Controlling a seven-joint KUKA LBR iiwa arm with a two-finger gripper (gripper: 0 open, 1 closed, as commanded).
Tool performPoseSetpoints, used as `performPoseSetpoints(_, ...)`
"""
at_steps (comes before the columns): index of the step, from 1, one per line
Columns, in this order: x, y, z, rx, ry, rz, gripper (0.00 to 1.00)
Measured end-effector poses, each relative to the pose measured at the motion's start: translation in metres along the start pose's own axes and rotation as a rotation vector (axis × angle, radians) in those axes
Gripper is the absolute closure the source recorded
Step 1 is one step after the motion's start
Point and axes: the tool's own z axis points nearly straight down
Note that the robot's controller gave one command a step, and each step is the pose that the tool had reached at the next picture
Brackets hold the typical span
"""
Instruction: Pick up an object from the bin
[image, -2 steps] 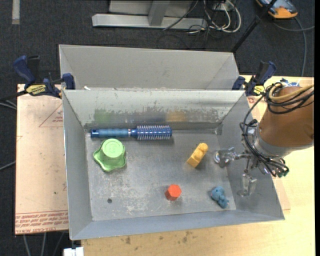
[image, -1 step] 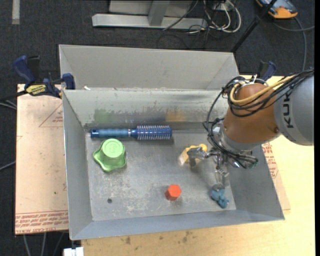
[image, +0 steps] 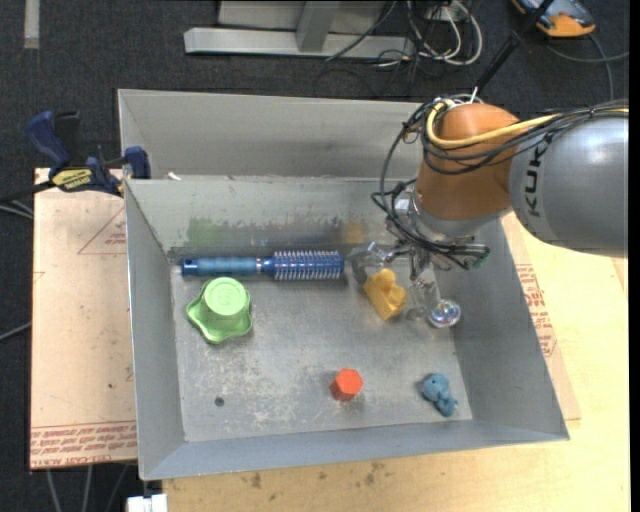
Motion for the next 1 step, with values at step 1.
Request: performPoseSetpoints(1, 0.0369, -0.0344, 0.0203, -0.003, 0.004, 0.128, 0.00)
